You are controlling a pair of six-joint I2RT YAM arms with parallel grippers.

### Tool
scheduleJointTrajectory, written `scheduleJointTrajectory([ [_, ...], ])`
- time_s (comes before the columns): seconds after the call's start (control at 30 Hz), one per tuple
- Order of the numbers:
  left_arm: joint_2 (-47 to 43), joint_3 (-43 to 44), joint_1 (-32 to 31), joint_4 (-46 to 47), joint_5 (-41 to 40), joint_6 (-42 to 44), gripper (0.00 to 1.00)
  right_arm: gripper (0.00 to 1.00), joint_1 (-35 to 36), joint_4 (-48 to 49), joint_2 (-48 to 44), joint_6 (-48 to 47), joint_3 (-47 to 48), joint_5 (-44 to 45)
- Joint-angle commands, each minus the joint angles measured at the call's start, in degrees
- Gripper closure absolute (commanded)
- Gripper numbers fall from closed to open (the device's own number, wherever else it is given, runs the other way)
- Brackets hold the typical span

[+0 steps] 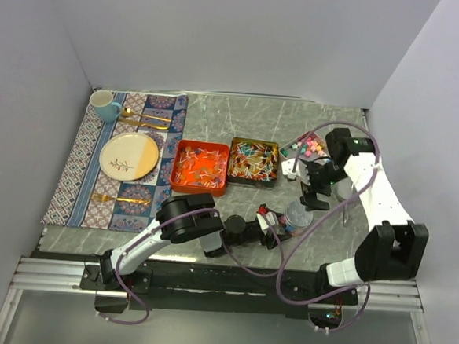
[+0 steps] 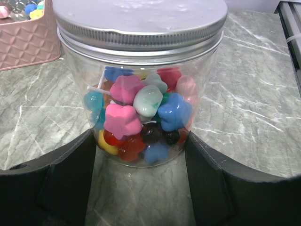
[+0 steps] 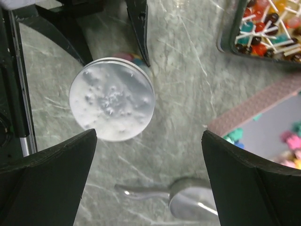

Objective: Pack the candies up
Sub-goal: Screw the bottle lid onto the packing bottle.

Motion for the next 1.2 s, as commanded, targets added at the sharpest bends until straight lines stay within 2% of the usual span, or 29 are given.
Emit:
scheduleJointTrajectory([
  [0.0, 11.14, -5.10, 2.43, -2.51, -2.78, 0.77, 0.99, 0.00, 2.38, -5.93, 3.53, 1.46, 4.41, -2.53],
  [0.13, 11.05, -5.10, 2.43, -2.60, -2.78, 0.86, 0.99, 0.00, 6.06, -6.02, 5.20, 2.24, 3.98, -2.09],
  [0.37, 11.05, -5.01, 2.43, -2.34, -3.30, 0.94, 0.99, 0.00, 10.11, -6.11, 3.54, 4.09, -2.26, 0.62],
  [0.73, 11.05, -4.31, 2.78, -4.44, -4.53, -0.46, 0.99, 0.00, 9.33, -6.02, 7.23, 6.73, -4.55, 7.22],
  [1.17, 11.49, -3.17, 4.53, -7.52, -3.83, -3.80, 0.99, 0.00, 7.48, -5.93, -4.19, 5.15, -17.10, 14.16],
])
